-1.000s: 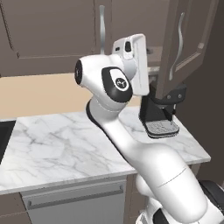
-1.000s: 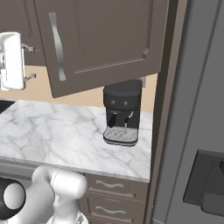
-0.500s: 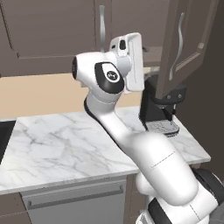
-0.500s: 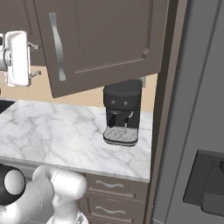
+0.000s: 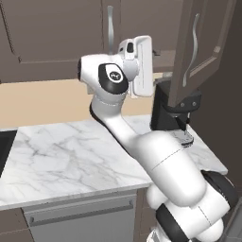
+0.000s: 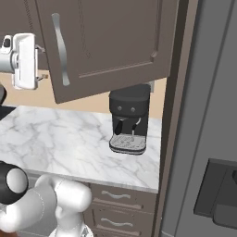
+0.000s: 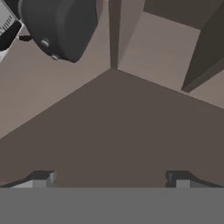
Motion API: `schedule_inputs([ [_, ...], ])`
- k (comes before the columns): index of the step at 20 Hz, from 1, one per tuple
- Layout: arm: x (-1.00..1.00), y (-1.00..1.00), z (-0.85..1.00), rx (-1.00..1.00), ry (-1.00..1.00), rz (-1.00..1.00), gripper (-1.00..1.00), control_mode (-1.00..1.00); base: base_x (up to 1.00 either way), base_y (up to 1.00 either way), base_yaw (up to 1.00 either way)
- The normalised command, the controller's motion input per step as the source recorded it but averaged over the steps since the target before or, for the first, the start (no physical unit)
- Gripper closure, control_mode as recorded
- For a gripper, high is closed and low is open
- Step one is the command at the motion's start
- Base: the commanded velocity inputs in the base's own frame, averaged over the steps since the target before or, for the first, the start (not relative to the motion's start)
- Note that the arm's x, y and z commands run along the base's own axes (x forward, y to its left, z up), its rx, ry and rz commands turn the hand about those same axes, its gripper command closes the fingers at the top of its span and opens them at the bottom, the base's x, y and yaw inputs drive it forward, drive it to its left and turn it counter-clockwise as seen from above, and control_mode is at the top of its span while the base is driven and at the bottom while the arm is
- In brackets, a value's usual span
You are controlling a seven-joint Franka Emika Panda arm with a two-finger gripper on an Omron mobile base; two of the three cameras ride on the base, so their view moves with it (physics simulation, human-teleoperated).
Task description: Open the cabinet, pick the kettle from the cabinet, and place it in the sink.
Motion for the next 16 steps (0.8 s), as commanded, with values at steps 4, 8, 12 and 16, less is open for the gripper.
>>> schedule_inputs([
  [4,0.07,-0.22,0.0,0.0,0.0,-0.06,-1.0,-1.0,0.0,0.0,0.0],
  [8,0.01,-0.26,0.0,0.0,0.0,-0.06,-1.0,-1.0,0.0,0.0,0.0],
  [12,0.02,-0.23,0.0,0.0,0.0,-0.06,-1.0,-1.0,0.0,0.0,0.0],
  [16,0.01,-0.2,0.0,0.0,0.0,-0.05,-1.0,-1.0,0.0,0.0,0.0],
])
